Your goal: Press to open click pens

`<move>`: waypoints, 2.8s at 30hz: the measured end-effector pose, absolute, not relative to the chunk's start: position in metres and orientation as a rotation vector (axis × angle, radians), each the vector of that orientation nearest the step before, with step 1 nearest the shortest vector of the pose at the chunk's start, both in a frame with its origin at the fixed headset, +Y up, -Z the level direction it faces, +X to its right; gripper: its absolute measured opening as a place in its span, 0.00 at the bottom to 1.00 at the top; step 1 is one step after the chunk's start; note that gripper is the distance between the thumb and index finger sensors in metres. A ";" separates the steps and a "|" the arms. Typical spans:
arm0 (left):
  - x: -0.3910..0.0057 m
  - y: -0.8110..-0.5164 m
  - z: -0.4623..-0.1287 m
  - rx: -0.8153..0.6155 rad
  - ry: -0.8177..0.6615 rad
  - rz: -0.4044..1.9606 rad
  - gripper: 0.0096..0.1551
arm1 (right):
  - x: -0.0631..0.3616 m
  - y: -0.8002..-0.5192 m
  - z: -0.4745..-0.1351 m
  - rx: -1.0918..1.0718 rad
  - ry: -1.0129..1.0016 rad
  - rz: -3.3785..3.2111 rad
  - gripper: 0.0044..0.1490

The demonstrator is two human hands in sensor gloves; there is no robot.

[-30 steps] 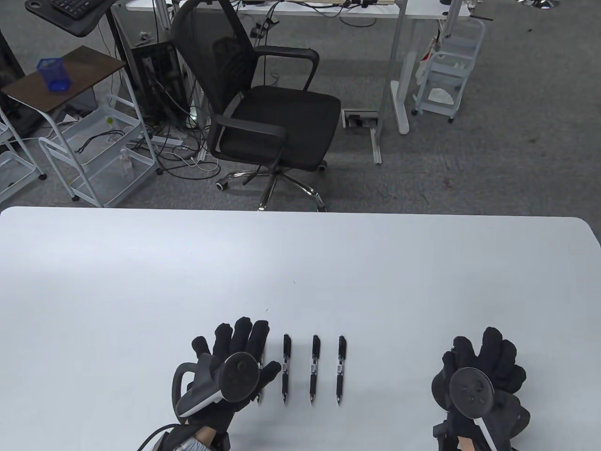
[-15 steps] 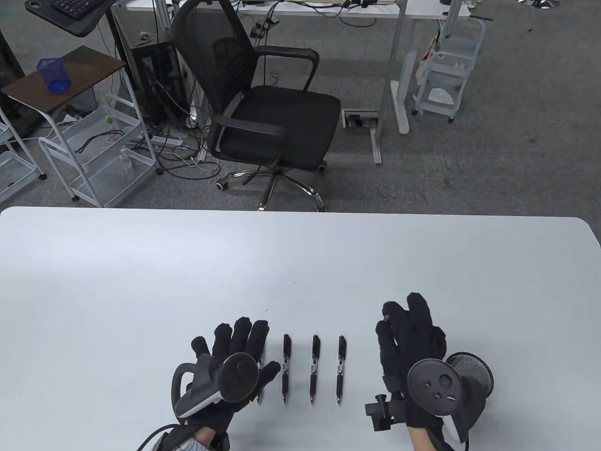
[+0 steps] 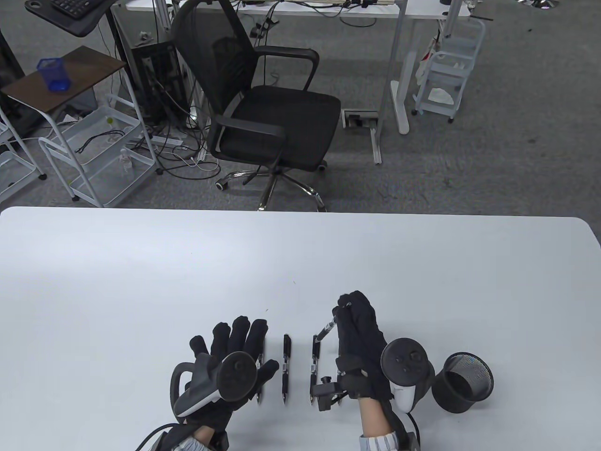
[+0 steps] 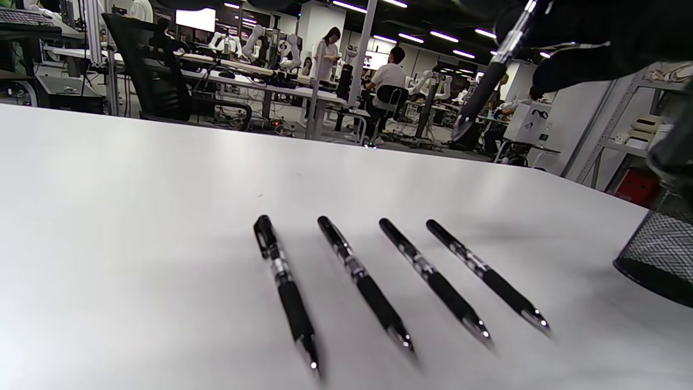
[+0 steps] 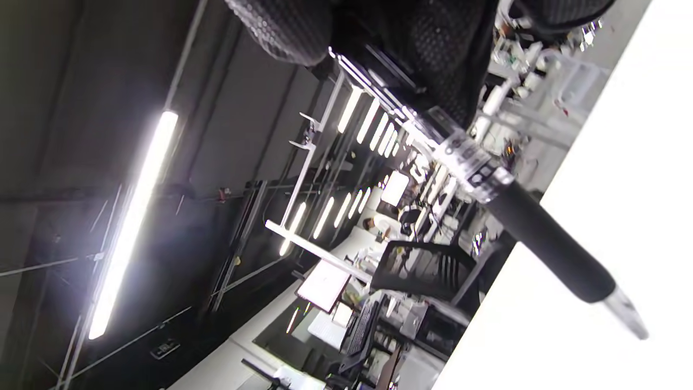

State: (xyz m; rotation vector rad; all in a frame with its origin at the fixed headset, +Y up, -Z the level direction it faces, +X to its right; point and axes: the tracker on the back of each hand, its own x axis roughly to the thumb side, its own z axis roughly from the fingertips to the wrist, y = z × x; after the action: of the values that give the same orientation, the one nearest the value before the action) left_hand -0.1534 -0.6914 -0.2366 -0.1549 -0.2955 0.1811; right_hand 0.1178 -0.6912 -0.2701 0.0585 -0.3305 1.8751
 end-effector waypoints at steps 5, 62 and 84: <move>-0.152 -0.693 -0.238 -0.163 -0.288 0.172 0.45 | 0.135 -0.697 -0.269 0.033 -0.292 1.815 0.32; -0.150 -0.691 -0.235 -0.159 -0.288 0.151 0.44 | 0.127 -0.733 -0.271 0.214 0.134 0.646 0.37; -0.149 -0.692 -0.236 -0.163 -0.289 0.152 0.44 | 0.128 -0.735 -0.270 0.175 0.123 0.635 0.36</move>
State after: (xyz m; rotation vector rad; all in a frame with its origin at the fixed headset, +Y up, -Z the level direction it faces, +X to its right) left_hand -0.1490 -0.6917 -0.2360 -0.1633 -0.2891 0.1516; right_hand 0.1281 -0.7348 -0.2705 0.1755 0.1229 0.6347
